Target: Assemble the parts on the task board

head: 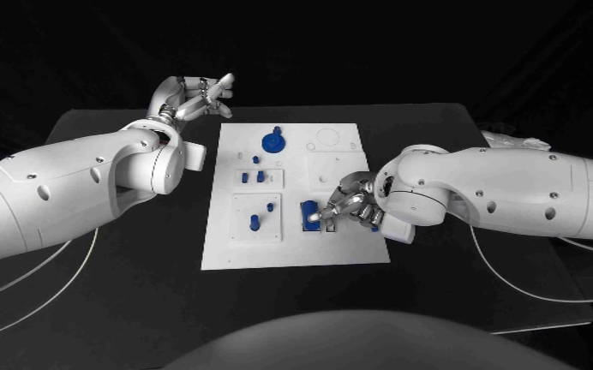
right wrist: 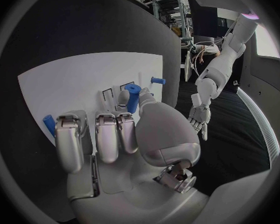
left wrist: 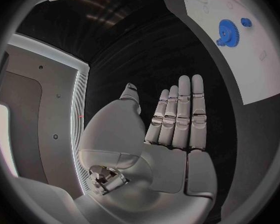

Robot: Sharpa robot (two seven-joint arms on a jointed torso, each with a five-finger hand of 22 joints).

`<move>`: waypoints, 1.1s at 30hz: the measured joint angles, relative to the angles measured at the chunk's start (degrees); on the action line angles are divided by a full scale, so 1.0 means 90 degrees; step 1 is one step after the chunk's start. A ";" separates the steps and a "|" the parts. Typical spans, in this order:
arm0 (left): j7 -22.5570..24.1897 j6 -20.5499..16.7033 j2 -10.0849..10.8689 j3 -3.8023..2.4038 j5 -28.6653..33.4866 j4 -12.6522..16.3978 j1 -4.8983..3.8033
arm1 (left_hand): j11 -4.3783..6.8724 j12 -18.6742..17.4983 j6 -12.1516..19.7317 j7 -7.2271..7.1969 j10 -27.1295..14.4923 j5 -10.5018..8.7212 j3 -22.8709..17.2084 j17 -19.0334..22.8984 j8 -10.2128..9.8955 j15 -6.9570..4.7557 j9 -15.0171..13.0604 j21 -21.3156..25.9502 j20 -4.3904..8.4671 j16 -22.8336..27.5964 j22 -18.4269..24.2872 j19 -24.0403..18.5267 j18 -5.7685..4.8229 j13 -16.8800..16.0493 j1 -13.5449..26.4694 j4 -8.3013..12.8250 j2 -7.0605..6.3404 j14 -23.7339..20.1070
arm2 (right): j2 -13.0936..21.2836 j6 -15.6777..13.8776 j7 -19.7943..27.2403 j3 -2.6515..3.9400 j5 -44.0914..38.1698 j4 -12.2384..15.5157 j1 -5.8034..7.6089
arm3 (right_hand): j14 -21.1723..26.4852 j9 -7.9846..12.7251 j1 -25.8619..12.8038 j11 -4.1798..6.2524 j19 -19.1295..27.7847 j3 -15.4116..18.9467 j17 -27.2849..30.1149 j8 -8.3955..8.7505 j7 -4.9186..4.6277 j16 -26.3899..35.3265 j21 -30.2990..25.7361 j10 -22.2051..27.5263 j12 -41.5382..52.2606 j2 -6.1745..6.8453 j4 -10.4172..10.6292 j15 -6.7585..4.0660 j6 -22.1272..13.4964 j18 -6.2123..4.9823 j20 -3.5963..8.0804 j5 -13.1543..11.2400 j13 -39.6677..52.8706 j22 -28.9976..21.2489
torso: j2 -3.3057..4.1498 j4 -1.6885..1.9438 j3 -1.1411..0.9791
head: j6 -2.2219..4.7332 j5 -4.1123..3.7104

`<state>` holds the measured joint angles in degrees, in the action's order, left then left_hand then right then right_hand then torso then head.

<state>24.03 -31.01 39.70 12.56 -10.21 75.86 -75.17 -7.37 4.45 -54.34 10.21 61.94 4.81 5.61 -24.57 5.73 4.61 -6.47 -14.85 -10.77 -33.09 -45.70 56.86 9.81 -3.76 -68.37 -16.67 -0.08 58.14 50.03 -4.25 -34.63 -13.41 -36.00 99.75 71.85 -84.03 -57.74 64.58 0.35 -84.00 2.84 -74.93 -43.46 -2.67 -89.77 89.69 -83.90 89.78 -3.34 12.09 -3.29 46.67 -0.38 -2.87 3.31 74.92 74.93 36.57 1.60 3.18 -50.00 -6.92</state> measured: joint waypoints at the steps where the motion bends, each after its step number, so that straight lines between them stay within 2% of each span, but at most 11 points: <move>1: -0.0001 0.0000 0.0000 0.0000 0.0000 0.0000 0.0000 | 0.0000 0.0000 0.0000 0.0000 0.0000 0.0000 0.0000 0.0000 0.0000 0.0000 0.0000 0.0000 0.0000 0.0000 0.0000 0.0000 -0.0001 0.0000 0.0000 0.0000 0.0000 0.0000 | -0.0006 0.0005 -0.0002 0.0000 -0.0003 -0.0006 -0.0001 | 0.0000 -0.0010 0.0000 0.0000 0.0000 0.0000 0.0000 -0.0014 0.0000 0.0000 0.0000 0.0000 0.0000 0.0000 0.0000 0.0000 0.0000 0.0000 0.0000 0.0000 0.0000 0.0000 | 0.0000 0.0000 0.0000 | 0.0000 -0.0002; 8: -0.0004 0.0002 -0.0001 0.0000 0.0000 -0.0006 0.0000 | 0.0000 0.0000 0.0000 0.0000 0.0000 0.0000 0.0007 0.0001 0.0000 0.0000 0.0000 0.0000 0.0000 0.0000 0.0000 0.0000 0.0000 0.0000 0.0000 -0.0007 0.0000 0.0000 | -0.0031 0.0015 -0.0014 0.0000 -0.0025 -0.0066 -0.0005 | 0.0000 -0.0063 0.0036 0.0000 0.0000 0.0000 0.0000 -0.0025 -0.0019 0.0000 0.0000 0.0000 0.0000 -0.0036 0.0000 0.0000 -0.0019 0.0000 0.0000 0.0000 0.0000 0.0000 | 0.0000 0.0004 0.0001 | 0.0000 -0.0009; 10: -0.0005 0.0002 -0.0004 0.0000 0.0000 -0.0008 0.0000 | 0.0000 0.0000 0.0000 0.0000 0.0000 0.0000 0.0017 0.0007 0.0000 0.0000 0.0001 0.0000 0.0000 0.0000 0.0000 0.0000 0.0000 0.0000 0.0000 -0.0017 0.0000 0.0000 | -0.0048 0.0015 -0.0018 0.0000 -0.0039 -0.0088 -0.0006 | 0.0018 -0.0112 0.0094 0.0001 0.0000 -0.0002 0.0000 -0.0025 0.0004 0.0000 0.0000 -0.0001 0.0000 -0.0093 -0.0002 -0.0018 -0.0041 0.0000 0.0000 0.0000 0.0001 -0.0001 | -0.0001 0.0004 0.0002 | 0.0000 -0.0009; 17: -0.0005 0.0006 -0.0013 0.0000 0.0000 -0.0011 0.0000 | 0.0000 0.0000 0.0000 0.0000 0.0000 0.0000 0.0017 0.0007 0.0000 0.0000 0.0001 0.0000 0.0000 0.0000 0.0000 0.0000 -0.0001 0.0000 0.0000 -0.0017 0.0000 0.0000 | -0.0124 0.0012 -0.0031 0.0002 -0.0156 -0.0126 -0.0007 | 0.0000 -0.0276 0.0387 0.0038 0.0000 -0.0097 0.0001 -0.0050 0.0003 0.0000 0.0000 -0.0010 0.0001 -0.0182 -0.0152 -0.0047 -0.0041 0.0000 0.0000 0.0000 0.0002 -0.0001 | -0.0003 0.0009 0.0001 | 0.0000 -0.0004; 26: -0.0007 0.0008 -0.0013 0.0000 0.0000 -0.0017 0.0000 | 0.0000 0.0000 0.0000 0.0000 0.0000 0.0000 0.0017 0.0006 0.0000 0.0000 0.0001 0.0000 0.0000 0.0000 -0.0001 0.0000 -0.0001 0.0000 0.0000 -0.0017 0.0000 0.0000 | -0.0036 -0.0114 0.0010 0.0002 -0.0246 -0.0028 -0.0007 | 0.0000 -0.0294 0.0410 0.0046 0.0000 -0.0098 0.0002 -0.0046 0.0007 0.0000 0.0000 -0.0001 0.0001 -0.0186 -0.0186 -0.0047 -0.0044 0.0000 -0.0001 0.0000 0.0003 -0.0002 | -0.0003 0.0008 0.0001 | 0.0000 -0.0007; 28: -0.0008 0.0009 -0.0018 0.0000 0.0000 -0.0020 0.0000 | 0.0000 0.0000 0.0000 0.0000 0.0000 -0.0001 0.0017 0.0006 0.0000 0.0000 0.0002 0.0000 0.0000 0.0000 -0.0001 0.0000 0.0000 0.0000 0.0000 -0.0017 0.0000 0.0000 | 0.0066 -0.0196 0.0054 0.0002 -0.0243 0.0050 -0.0007 | 0.0000 -0.0270 0.0410 0.0046 0.0000 -0.0096 0.0002 0.0080 0.0009 0.0000 0.0000 -0.0001 0.0001 -0.0186 -0.0184 -0.0046 -0.0131 0.0000 -0.0001 0.0005 0.0003 -0.0002 | -0.0003 0.0005 0.0002 | 0.0000 -0.0021; 30: -0.0009 0.0010 -0.0026 0.0000 0.0000 -0.0022 0.0000 | 0.0000 0.0000 0.0000 0.0000 0.0000 -0.0001 0.0017 0.0006 0.0000 0.0000 0.0002 0.0000 0.0000 0.0000 -0.0001 0.0000 0.0000 0.0000 0.0000 -0.0017 0.0000 0.0000 | 0.0252 -0.0311 0.0120 0.0002 -0.0234 0.0178 0.0003 | 0.0000 -0.0110 0.0410 0.0046 0.0000 -0.0059 0.0002 0.0377 -0.0060 0.0000 0.0000 0.0000 0.0001 -0.0186 -0.0147 -0.0046 -0.0265 0.0000 -0.0001 0.0092 0.0003 -0.0002 | -0.0003 0.0005 0.0003 | 0.0000 -0.0035; 31: -0.0010 0.0011 -0.0029 0.0000 0.0000 -0.0023 0.0000 | 0.0000 0.0000 0.0000 0.0000 0.0000 -0.0001 0.0017 0.0006 0.0000 0.0000 0.0002 0.0000 0.0000 0.0000 -0.0001 0.0000 -0.0001 0.0000 0.0000 -0.0017 0.0000 0.0000 | 0.0349 -0.0362 0.0148 0.0002 -0.0232 0.0239 0.0014 | 0.0000 0.0031 0.0410 0.0024 0.0000 -0.0043 0.0002 0.0592 -0.0109 0.0000 0.0000 -0.0017 0.0001 -0.0186 -0.0130 -0.0046 -0.0362 0.0000 -0.0001 0.0161 0.0003 -0.0002 | -0.0002 0.0004 0.0003 | 0.0000 -0.0045; 33: -0.0012 0.0012 -0.0036 0.0000 0.0000 -0.0024 0.0000 | 0.0000 0.0000 0.0000 0.0000 0.0000 -0.0001 0.0017 0.0006 0.0000 0.0000 0.0002 0.0000 0.0000 0.0000 -0.0001 0.0000 -0.0001 0.0000 0.0000 -0.0017 0.0000 0.0000 | 0.0592 -0.0474 0.0208 0.0001 -0.0233 0.0373 0.0049 | 0.0001 0.0456 0.0444 -0.0152 0.0000 -0.0026 0.0002 0.1167 -0.0295 0.0000 0.0000 -0.0012 0.0001 -0.0153 -0.0114 0.0075 -0.0568 0.0000 -0.0010 0.0395 0.0002 -0.0002 | -0.0002 0.0004 0.0006 | 0.0000 -0.0066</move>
<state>23.92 -30.91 39.37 12.57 -10.21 75.64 -75.17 -7.37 4.45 -54.34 10.21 61.94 4.81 5.76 -24.51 5.73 4.61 -6.46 -14.85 -10.77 -33.09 -45.71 56.86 9.81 -3.76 -68.37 -16.82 -0.08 58.14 55.35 -8.52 -32.76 -13.40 -38.09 103.10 72.29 -84.03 -53.64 68.57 -1.02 -84.01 2.60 -74.92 -32.96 -5.33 -89.77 89.69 -84.01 89.79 -4.72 11.07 -2.61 41.55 -0.38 -2.96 6.87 74.94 74.91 36.55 1.64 3.24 -50.00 -7.51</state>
